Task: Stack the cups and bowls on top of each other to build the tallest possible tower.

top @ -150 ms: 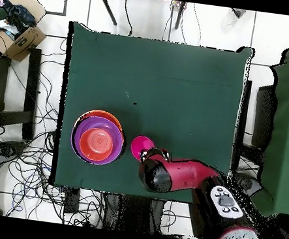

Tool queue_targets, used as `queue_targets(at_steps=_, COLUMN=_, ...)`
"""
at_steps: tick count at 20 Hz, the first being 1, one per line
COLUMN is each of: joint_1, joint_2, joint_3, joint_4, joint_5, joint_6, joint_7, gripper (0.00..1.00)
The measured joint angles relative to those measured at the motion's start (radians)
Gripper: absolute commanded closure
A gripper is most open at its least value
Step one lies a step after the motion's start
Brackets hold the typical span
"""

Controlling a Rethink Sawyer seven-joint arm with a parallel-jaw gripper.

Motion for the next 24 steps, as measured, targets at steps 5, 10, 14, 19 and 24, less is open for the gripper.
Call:
queue_targets(at_steps=5, joint_1=-0.091, joint_2=-0.103, joint_3=0.093, joint_4=0.044, joint_5=0.079, joint_6=0.094, joint_7=0.0, gripper=1.0)
queue_targets(at_steps=10, joint_1=-0.204, joint_2=-0.215, joint_3=0.224, joint_4=0.098, joint_5=0.204, joint_6=0.203, joint_7=0.0, gripper=1.0)
queue_targets(at_steps=14, joint_1=-0.264, joint_2=-0.28, joint_3=0.312, joint_4=0.123, joint_5=0.273, joint_6=0.268, joint_7=0.0, gripper=1.0)
queue_targets(at_steps=19, joint_1=-0.303, joint_2=-0.324, joint_3=0.403, joint_4=0.145, joint_5=0.305, joint_6=0.315, joint_7=0.0, gripper=1.0)
queue_targets(at_steps=24, joint_1=-0.341, joint_2=-0.35, joint_3=0.503, joint_4=0.177, joint_5=0.327, joint_6=0.335, joint_7=0.0, gripper=1.0)
